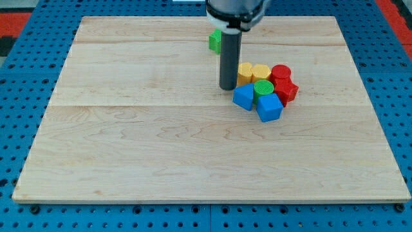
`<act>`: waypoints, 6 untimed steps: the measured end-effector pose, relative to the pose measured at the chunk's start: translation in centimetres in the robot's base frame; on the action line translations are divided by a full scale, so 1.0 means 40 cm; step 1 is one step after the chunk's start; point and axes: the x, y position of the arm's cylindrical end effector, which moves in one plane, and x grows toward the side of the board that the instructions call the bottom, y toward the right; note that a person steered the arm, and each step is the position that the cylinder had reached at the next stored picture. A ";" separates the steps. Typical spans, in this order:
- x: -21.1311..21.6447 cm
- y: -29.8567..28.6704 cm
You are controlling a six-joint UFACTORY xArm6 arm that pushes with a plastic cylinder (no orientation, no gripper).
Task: Add green star into group of blocks
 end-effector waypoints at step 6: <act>-0.173 -0.171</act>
